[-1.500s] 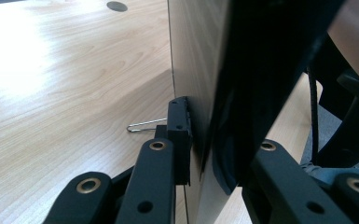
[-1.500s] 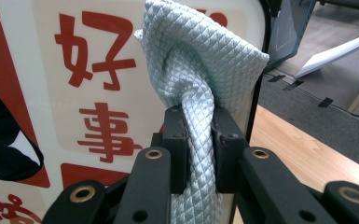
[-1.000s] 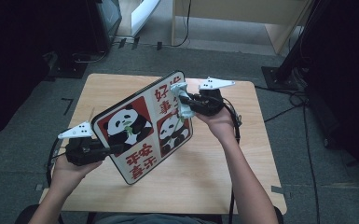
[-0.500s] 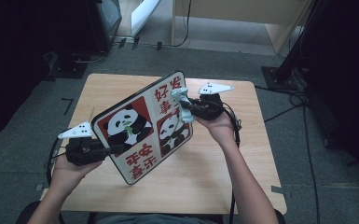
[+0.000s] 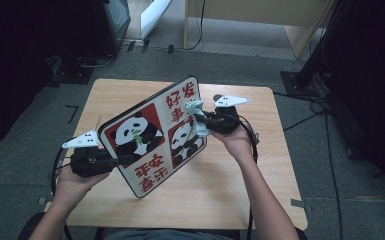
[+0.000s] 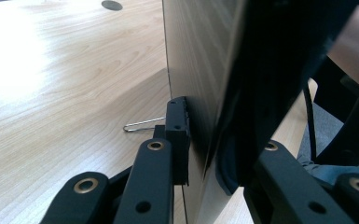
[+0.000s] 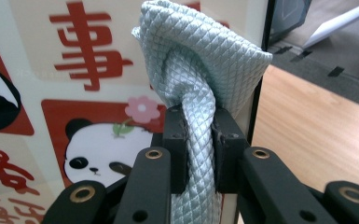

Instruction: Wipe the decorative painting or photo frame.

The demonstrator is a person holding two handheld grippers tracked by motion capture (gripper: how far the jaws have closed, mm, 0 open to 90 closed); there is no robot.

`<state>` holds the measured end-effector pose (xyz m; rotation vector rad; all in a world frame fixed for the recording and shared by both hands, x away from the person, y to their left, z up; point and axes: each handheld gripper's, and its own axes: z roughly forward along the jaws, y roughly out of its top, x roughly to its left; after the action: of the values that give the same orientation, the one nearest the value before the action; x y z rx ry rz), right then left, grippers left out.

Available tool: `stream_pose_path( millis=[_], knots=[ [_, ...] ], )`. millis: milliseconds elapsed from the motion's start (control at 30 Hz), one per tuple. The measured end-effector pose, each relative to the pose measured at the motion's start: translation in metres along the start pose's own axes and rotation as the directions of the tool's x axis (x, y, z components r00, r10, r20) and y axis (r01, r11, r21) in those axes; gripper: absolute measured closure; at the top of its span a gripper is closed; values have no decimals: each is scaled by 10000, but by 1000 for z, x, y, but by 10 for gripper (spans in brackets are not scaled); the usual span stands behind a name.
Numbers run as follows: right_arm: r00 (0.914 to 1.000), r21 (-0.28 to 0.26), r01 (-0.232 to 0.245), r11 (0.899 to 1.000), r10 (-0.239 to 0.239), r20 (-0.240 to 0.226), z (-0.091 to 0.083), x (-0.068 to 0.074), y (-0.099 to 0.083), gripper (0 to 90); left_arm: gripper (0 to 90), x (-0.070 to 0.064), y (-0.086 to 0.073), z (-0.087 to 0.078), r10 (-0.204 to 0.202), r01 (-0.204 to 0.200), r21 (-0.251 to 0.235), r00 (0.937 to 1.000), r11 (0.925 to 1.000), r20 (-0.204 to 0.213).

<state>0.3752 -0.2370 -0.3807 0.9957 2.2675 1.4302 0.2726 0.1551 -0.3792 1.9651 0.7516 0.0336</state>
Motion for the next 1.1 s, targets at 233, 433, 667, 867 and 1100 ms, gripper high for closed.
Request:
stream_pose_path(
  millis=[233, 433, 667, 867, 1100],
  knots=[
    [10000, 130, -48, 9999, 47, 62, 3, 1, -10, 787, 772, 0, 0, 0, 13, -13, -6, 10000, 10000, 60],
    [9999, 152, -88, 9998, 86, 100, 4, 1, -18, 786, 770, 2, 0, 0, -30, 30, -8, 9999, 10000, 155],
    [9998, 262, -176, 9995, 173, 118, 7, 1, -29, 786, 769, 2, 0, 1, -6, 6, -15, 9998, 10000, 174],
    [9995, 365, -274, 9990, 267, 189, 8, 2, -35, 786, 767, 3, 1, 1, 34, -34, 6, 9998, 10000, 200],
    [9987, 540, -491, 9973, 483, 157, 11, 2, -45, 786, 767, 3, 1, 2, 47, -47, 10, 9997, 10000, 234]
  ],
)
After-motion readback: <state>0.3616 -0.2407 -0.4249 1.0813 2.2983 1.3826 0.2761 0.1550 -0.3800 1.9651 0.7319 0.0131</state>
